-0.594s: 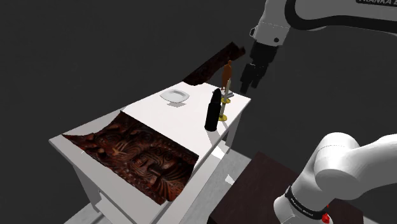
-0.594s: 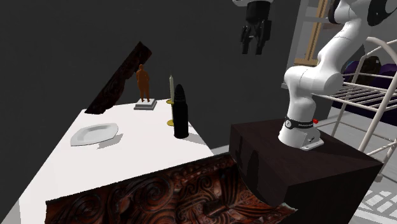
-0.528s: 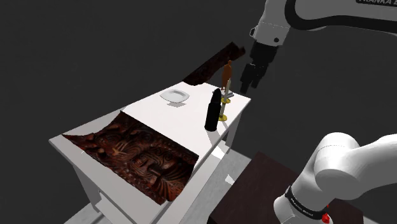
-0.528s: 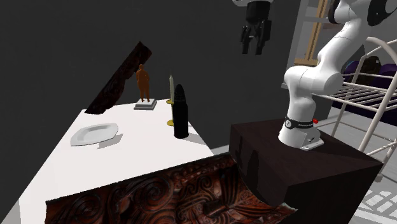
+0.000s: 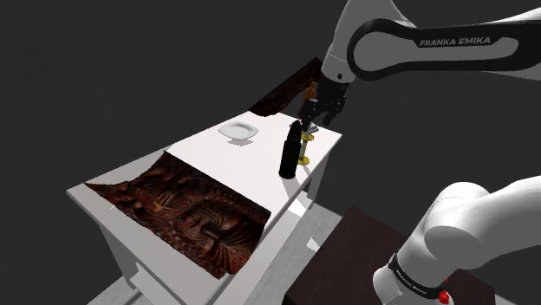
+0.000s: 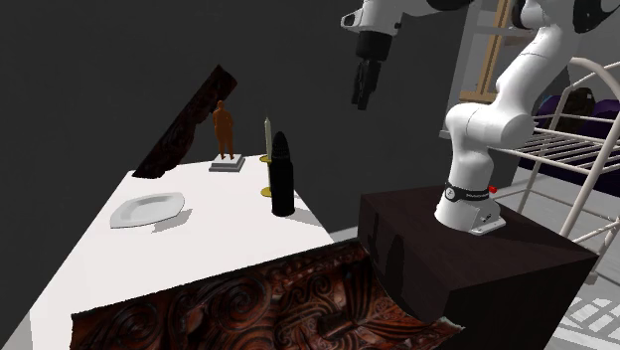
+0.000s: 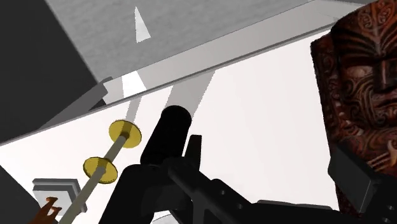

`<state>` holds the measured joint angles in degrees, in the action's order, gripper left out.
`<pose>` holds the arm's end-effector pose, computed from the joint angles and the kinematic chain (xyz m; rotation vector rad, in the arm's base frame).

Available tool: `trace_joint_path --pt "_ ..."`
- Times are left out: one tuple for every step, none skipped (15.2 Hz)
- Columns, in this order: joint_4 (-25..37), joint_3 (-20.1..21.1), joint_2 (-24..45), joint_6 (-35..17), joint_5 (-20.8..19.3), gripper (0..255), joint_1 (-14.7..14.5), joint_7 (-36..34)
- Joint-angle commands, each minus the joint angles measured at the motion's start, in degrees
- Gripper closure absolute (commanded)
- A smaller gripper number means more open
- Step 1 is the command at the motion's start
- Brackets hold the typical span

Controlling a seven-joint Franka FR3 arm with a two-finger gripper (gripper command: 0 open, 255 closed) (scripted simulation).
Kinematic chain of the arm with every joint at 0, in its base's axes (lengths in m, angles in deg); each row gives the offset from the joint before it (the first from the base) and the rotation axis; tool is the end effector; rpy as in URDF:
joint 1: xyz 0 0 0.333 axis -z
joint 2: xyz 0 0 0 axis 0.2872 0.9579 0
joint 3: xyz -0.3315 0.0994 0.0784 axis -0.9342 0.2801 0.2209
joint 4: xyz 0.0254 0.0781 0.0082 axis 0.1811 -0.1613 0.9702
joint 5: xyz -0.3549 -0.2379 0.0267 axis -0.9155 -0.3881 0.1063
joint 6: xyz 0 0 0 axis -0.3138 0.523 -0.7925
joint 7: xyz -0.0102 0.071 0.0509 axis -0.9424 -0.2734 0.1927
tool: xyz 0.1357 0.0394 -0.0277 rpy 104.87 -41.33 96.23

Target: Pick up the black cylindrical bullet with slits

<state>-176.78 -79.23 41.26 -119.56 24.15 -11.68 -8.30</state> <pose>0.3987 0.0025 0.5409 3.0671 -0.4084 0.2768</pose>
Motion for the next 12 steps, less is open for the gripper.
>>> trace_joint_path --pt "-0.7 1.3 2.3 -5.1 -1.2 0 1.9 -4.4" --pt "-0.9 1.9 3.6 -7.5 -1.9 0 2.9 -6.5" --pt "-1.0 2.5 5.0 -9.8 -2.7 0 4.0 -8.7" --pt "-1.0 3.1 6.5 -12.1 -3.6 0 5.1 -11.0" --pt "-0.9 3.7 7.9 -14.2 -4.6 0 6.3 -13.3" --pt "-0.7 4.3 9.5 -16.3 -5.7 0 7.4 -15.7" --pt "-0.5 5.0 11.0 -18.3 -6.9 0 8.7 -18.2" --pt "-0.2 5.6 12.6 -20.2 -8.3 0 10.0 -20.8" --pt "0.3 6.2 14.1 -22.0 -9.7 0 11.3 -23.5" --pt "0.8 6.9 15.7 -23.7 -11.3 0 12.6 -26.3" --pt "1.3 7.5 17.3 -25.3 -13.1 0 14.0 -29.1" --pt "2.0 8.1 18.9 -26.7 -14.9 0 15.4 -32.1"
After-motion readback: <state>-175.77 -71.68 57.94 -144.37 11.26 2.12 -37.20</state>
